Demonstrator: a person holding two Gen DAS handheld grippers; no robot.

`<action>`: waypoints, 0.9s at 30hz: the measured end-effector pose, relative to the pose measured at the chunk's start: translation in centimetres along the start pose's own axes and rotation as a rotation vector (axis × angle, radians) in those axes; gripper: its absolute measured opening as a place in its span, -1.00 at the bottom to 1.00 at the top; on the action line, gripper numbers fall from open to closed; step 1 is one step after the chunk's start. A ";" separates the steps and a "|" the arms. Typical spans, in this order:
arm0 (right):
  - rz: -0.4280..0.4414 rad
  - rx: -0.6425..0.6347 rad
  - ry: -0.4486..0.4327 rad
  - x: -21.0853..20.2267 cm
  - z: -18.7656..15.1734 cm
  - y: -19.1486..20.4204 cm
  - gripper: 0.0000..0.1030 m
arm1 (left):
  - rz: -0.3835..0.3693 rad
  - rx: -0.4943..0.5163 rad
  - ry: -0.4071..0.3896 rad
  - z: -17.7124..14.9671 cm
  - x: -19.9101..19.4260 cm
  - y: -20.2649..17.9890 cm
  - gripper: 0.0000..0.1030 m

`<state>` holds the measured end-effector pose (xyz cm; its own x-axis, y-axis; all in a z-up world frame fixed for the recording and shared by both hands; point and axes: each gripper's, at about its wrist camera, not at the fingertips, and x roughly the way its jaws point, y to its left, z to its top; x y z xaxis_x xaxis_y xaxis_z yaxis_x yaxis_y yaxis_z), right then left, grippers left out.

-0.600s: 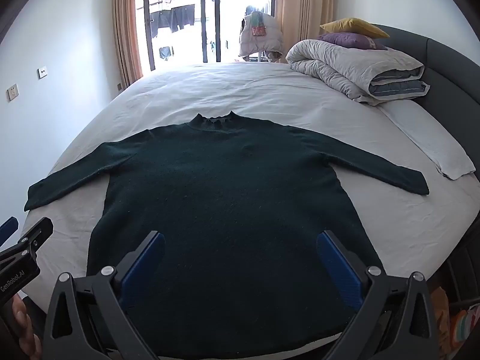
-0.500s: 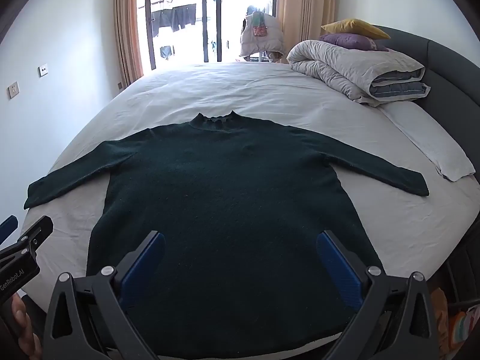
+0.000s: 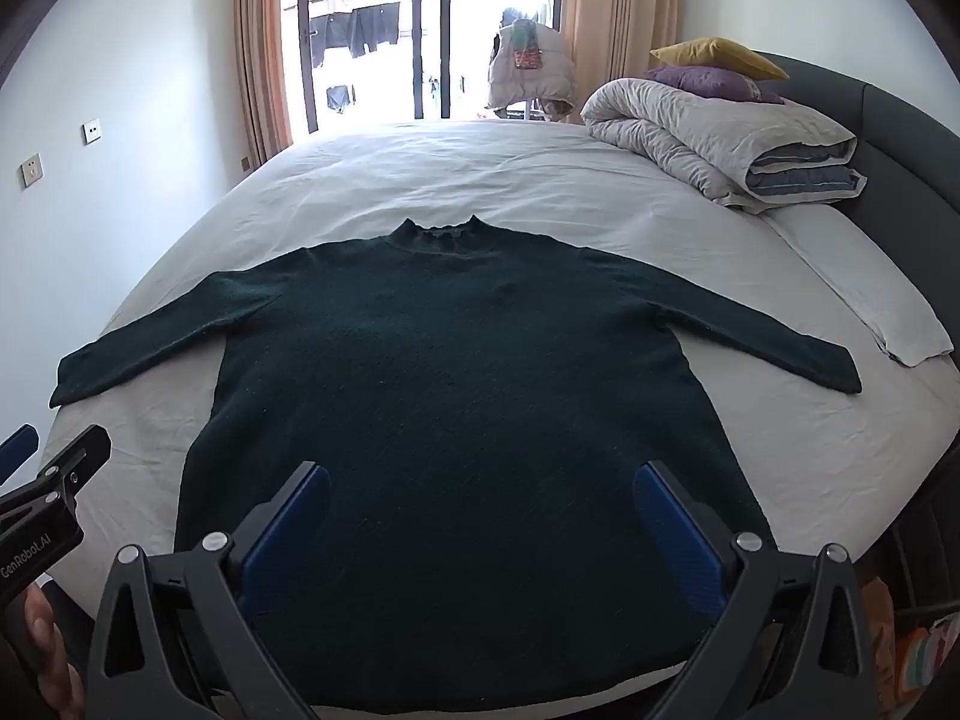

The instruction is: Fold small clothes

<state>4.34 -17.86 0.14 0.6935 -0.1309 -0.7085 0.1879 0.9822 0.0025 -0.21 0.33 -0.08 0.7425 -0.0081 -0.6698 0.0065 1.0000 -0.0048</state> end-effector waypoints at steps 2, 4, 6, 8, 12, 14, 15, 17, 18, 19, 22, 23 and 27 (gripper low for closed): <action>0.000 -0.002 0.000 0.0 -0.1 0.1 1.00 | 0.000 0.000 0.000 0.0 0.0 0.0 1.00; 0.000 -0.002 0.000 0.0 -0.1 0.1 1.00 | -0.001 -0.001 0.001 -0.3 0.0 0.1 1.00; 0.000 -0.002 0.000 0.0 -0.2 0.3 1.00 | -0.002 -0.001 0.000 -0.6 0.1 0.2 1.00; 0.002 -0.002 0.002 0.0 -0.2 0.2 1.00 | -0.001 -0.001 0.001 -0.6 0.1 0.2 1.00; 0.002 -0.002 0.004 0.1 -0.3 0.4 1.00 | -0.002 -0.003 0.001 -0.7 0.0 0.3 1.00; 0.001 -0.002 0.004 0.1 -0.3 0.4 1.00 | -0.003 -0.004 0.003 -0.6 0.1 0.3 1.00; 0.001 -0.002 0.004 0.1 -0.3 0.4 1.00 | -0.003 -0.004 0.003 -0.7 0.0 0.4 1.00; 0.002 -0.002 0.005 0.0 -0.2 0.4 1.00 | -0.003 -0.003 0.002 -0.6 0.1 0.3 1.00; 0.002 -0.002 0.006 0.0 -0.2 0.3 1.00 | -0.003 -0.003 0.003 -0.6 0.1 0.3 1.00; 0.002 -0.002 0.006 0.1 -0.3 0.5 1.00 | -0.004 -0.004 0.003 -0.6 0.1 0.3 1.00; 0.002 -0.002 0.006 0.0 -0.2 0.3 1.00 | -0.003 -0.006 0.004 -0.6 0.1 0.3 1.00; 0.002 -0.003 0.006 0.0 -0.2 0.4 1.00 | -0.004 -0.006 0.003 -0.6 0.1 0.3 1.00; 0.002 -0.002 0.006 0.1 -0.4 0.4 1.00 | -0.004 -0.006 0.003 -0.6 0.1 0.3 1.00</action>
<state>4.25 -17.39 -0.24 0.6895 -0.1275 -0.7130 0.1847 0.9828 0.0028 -0.58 0.68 -0.60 0.7406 -0.0122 -0.6718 0.0058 0.9999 -0.0118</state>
